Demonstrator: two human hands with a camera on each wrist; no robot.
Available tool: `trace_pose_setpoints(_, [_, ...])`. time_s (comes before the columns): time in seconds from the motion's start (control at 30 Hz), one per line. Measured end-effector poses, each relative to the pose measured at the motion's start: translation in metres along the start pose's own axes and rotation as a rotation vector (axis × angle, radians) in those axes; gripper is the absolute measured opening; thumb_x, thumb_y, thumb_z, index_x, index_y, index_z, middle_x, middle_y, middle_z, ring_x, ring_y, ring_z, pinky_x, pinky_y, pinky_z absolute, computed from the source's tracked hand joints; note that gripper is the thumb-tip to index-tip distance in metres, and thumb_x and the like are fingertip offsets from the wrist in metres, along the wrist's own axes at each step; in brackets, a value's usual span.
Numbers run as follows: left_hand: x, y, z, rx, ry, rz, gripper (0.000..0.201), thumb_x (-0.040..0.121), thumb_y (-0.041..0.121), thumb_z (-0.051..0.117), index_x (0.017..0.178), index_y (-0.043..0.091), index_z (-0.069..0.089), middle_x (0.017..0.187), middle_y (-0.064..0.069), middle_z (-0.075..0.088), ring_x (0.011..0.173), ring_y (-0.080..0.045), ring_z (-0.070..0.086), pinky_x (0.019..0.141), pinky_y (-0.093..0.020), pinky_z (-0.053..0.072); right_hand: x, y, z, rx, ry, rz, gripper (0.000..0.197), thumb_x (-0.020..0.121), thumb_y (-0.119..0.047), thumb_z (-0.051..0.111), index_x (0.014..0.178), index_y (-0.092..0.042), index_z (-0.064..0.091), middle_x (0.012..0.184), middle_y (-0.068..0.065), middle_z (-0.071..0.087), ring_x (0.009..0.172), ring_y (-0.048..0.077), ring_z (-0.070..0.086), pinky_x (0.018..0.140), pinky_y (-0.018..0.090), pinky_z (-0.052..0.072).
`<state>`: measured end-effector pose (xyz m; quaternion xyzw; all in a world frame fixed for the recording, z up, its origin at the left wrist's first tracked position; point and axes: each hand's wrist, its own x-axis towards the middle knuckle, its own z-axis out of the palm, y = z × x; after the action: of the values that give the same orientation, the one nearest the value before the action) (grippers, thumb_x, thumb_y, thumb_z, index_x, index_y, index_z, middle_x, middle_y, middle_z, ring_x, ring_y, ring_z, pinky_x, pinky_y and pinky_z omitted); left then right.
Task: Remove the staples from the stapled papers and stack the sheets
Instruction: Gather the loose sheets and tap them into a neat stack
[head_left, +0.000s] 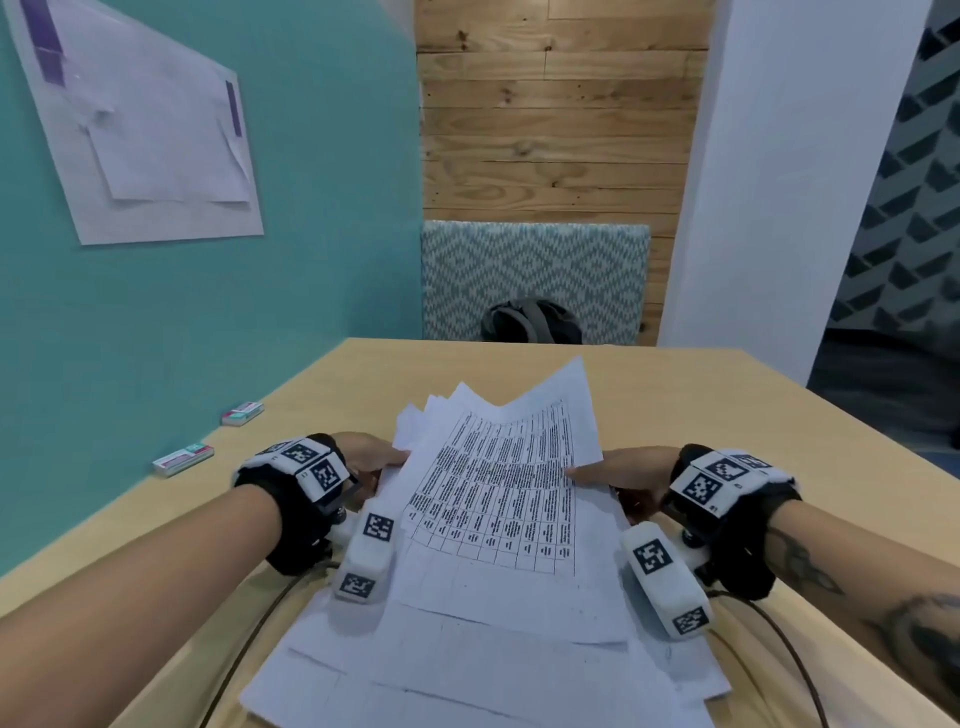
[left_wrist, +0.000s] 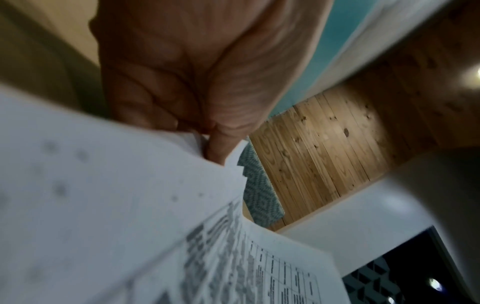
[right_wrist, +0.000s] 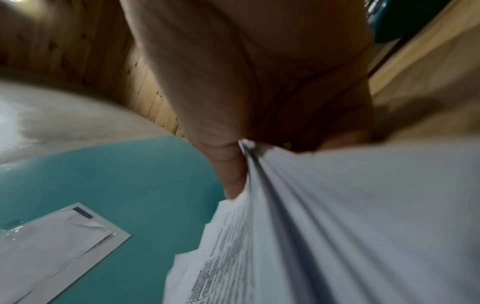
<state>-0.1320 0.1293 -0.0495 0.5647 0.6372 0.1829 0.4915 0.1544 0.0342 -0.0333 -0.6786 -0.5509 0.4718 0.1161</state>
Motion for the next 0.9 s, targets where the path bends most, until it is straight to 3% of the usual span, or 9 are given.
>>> trace_pose_setpoints(0.13, [0.004,0.007,0.013,-0.089,-0.008,0.05,0.059,0.092,0.046,0.046,0.134,0.003,0.042,0.119,-0.027,0.057,0.109,-0.035,0.056,0.095,-0.041,0.045,0.001,-0.006,0.001,0.034,0.041,-0.053,0.031,0.086,-0.031,0.064,0.1,-0.005,0.063,0.102,0.014,0.069,0.093,0.031,0.065,0.095,0.045,0.049])
trace_pose_setpoints(0.23, [-0.008,0.02,0.019,0.014,-0.03,0.081,0.088,0.072,0.061,0.064,0.134,0.003,0.041,0.072,-0.021,0.061,0.082,-0.026,0.052,0.078,-0.035,0.042,-0.003,-0.019,0.001,-0.001,0.211,-0.104,0.045,0.081,-0.019,0.07,0.116,0.007,0.058,0.118,0.029,0.061,0.105,0.042,0.061,0.095,0.057,0.046])
trace_pose_setpoints(0.3, [-0.024,0.036,0.02,-0.14,-0.004,0.269,0.064,0.074,0.029,0.077,0.123,-0.004,0.051,0.093,-0.021,0.062,0.093,-0.031,0.056,0.086,-0.04,0.044,-0.015,-0.034,-0.004,0.034,0.367,-0.2,0.037,0.084,-0.009,0.066,0.115,0.01,0.057,0.113,0.027,0.063,0.103,0.043,0.061,0.09,0.053,0.05])
trace_pose_setpoints(0.37, [-0.046,0.056,0.013,-0.29,0.096,0.465,0.041,0.088,0.004,0.058,0.126,-0.007,0.048,0.118,-0.022,0.057,0.112,-0.035,0.055,0.093,-0.041,0.042,-0.036,-0.051,-0.014,0.064,0.556,-0.357,0.031,0.086,-0.004,0.062,0.114,0.005,0.058,0.103,0.018,0.062,0.098,0.036,0.061,0.084,0.043,0.053])
trace_pose_setpoints(0.5, [-0.103,0.111,-0.019,-0.366,0.263,0.918,0.043,0.09,0.011,0.057,0.13,-0.002,0.046,0.122,-0.019,0.058,0.113,-0.034,0.056,0.095,-0.041,0.046,-0.1,-0.085,-0.028,0.152,0.894,-0.815,0.021,0.087,-0.01,0.061,0.108,-0.012,0.057,0.085,-0.004,0.06,0.076,0.01,0.058,0.063,0.016,0.048])
trace_pose_setpoints(0.6, [-0.149,0.129,-0.031,-0.41,0.311,1.19,0.055,0.082,0.026,0.059,0.129,0.004,0.045,0.123,-0.012,0.059,0.11,-0.021,0.058,0.093,-0.033,0.049,-0.137,-0.103,-0.03,0.27,1.022,-1.034,0.025,0.085,-0.014,0.065,0.109,-0.011,0.058,0.088,-0.008,0.063,0.081,0.009,0.063,0.071,0.021,0.052])
trace_pose_setpoints(0.7, [-0.178,0.129,-0.031,-0.393,0.415,1.318,0.052,0.08,0.038,0.059,0.123,0.012,0.043,0.125,-0.006,0.057,0.115,-0.018,0.056,0.101,-0.04,0.044,-0.157,-0.103,-0.023,0.391,1.012,-1.107,0.03,0.081,-0.017,0.069,0.107,-0.012,0.056,0.094,-0.002,0.065,0.091,0.017,0.065,0.083,0.033,0.055])
trace_pose_setpoints(0.77, [-0.183,0.119,-0.026,-0.385,0.473,1.274,0.065,0.076,0.052,0.062,0.125,0.016,0.04,0.13,-0.003,0.053,0.12,-0.016,0.052,0.103,-0.042,0.042,-0.16,-0.093,-0.014,0.414,0.859,-1.107,0.041,0.078,-0.017,0.072,0.115,-0.012,0.055,0.098,-0.007,0.065,0.092,0.006,0.065,0.084,0.022,0.053])
trace_pose_setpoints(0.9, [-0.174,0.09,-0.021,-0.549,0.241,1.159,0.089,0.044,0.069,0.076,0.111,0.016,0.051,0.09,0.004,0.069,0.079,-0.012,0.066,0.071,-0.031,0.053,-0.156,-0.076,0.001,0.589,0.506,-0.96,0.015,0.081,-0.009,0.063,0.096,-0.007,0.06,0.078,-0.012,0.071,0.067,-0.01,0.066,0.057,0.006,0.049])
